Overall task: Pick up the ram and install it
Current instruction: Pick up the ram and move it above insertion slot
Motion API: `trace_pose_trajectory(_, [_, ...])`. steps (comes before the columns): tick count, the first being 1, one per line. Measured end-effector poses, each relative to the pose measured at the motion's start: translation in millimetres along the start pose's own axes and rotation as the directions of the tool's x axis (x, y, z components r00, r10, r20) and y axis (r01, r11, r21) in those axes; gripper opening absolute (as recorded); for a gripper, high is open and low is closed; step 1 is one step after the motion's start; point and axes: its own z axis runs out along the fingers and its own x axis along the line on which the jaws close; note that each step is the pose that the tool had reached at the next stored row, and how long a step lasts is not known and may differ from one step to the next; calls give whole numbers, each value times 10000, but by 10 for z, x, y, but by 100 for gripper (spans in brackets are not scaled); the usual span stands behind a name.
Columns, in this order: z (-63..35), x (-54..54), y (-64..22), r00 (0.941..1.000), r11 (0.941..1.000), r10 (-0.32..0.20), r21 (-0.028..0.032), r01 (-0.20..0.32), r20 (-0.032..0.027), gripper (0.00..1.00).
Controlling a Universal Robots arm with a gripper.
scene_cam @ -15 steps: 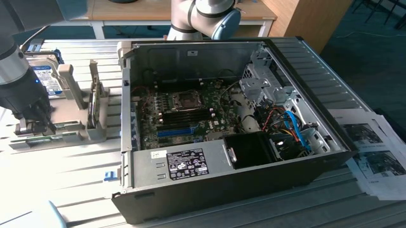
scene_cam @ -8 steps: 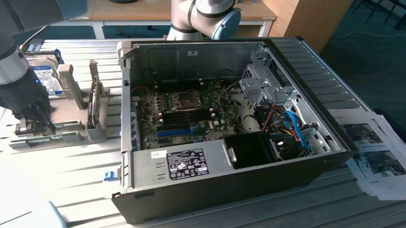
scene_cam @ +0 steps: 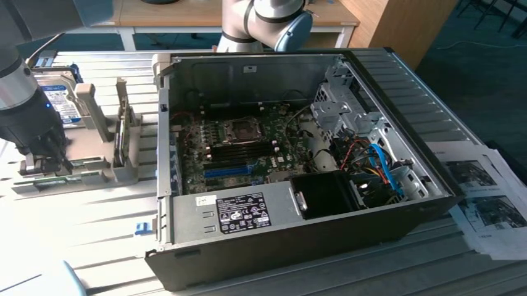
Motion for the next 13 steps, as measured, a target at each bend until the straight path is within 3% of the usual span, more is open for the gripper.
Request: trace_pose_trajectory(13, [0,0,0,10000,10000,0,0,0,-1,16])
